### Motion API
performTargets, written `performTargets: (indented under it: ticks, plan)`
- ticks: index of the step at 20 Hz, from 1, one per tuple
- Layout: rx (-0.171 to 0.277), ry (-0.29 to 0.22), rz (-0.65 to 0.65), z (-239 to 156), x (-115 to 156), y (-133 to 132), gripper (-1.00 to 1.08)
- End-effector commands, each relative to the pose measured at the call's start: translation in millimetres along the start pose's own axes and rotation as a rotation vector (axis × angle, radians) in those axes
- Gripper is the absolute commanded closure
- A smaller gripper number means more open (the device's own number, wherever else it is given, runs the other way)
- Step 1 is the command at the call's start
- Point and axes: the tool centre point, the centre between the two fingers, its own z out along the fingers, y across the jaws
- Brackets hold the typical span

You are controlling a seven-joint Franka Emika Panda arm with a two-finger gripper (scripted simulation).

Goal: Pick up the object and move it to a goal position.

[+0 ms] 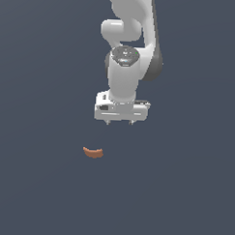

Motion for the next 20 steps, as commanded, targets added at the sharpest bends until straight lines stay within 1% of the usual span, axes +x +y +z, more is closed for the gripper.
performTargets:
  ticks: [1,10,20]
  plan:
    - [0.0,0.0,0.0,0.0,0.0,0.0,-0.92]
    - [0.018,0.002,-0.013,-11.1,-0.8,-7.8,-0.92]
    - [0.017,0.002,-0.019,-10.5,-0.3,-7.1,-0.92]
